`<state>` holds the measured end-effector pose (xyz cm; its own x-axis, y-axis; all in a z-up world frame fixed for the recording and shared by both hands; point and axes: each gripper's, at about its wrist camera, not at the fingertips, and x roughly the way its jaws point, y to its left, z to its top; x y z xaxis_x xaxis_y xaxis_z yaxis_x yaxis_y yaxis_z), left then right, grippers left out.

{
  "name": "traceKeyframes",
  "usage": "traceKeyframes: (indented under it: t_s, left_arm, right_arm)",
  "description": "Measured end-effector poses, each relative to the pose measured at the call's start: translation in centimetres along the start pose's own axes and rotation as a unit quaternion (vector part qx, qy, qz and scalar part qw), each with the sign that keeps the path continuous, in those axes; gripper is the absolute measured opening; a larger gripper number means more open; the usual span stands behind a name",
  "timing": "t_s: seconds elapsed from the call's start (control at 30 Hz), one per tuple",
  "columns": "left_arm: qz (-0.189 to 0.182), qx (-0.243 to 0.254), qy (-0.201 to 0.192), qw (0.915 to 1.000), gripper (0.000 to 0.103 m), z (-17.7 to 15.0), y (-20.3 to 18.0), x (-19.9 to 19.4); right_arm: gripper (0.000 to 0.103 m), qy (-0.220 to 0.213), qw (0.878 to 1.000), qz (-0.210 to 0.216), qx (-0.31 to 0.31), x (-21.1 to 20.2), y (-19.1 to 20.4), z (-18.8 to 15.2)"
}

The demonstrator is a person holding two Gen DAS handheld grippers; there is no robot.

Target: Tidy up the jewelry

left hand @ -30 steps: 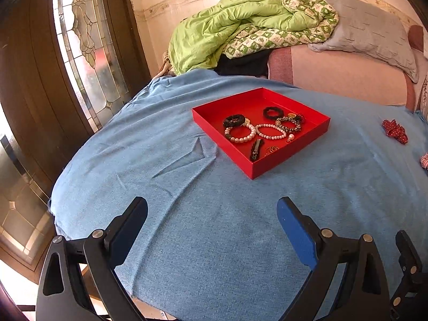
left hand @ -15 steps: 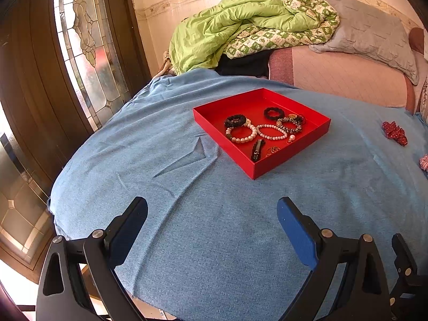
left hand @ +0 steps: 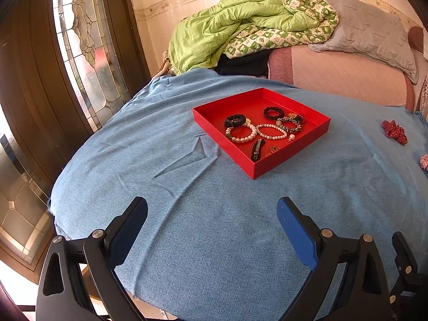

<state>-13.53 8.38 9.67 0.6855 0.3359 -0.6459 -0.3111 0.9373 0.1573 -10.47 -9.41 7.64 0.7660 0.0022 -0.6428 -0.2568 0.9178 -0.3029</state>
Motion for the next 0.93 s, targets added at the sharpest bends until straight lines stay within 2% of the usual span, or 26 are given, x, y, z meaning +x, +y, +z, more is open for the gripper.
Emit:
traceKeyframes:
  t_s: [0.7, 0.93]
  left_arm:
    - [-0.007, 0.002, 0.006, 1.0000, 0.097, 0.3, 0.5, 0.0]
    - [-0.016, 0.006, 0.006, 0.9998, 0.097, 0.1, 0.6, -0.2]
  right_arm:
    - [0.093, 0.009, 1.000, 0.000, 0.008, 0.5, -0.4, -0.2]
    - [0.093, 0.021, 0.999, 0.007, 0.039, 1.0, -1.5, -0.2]
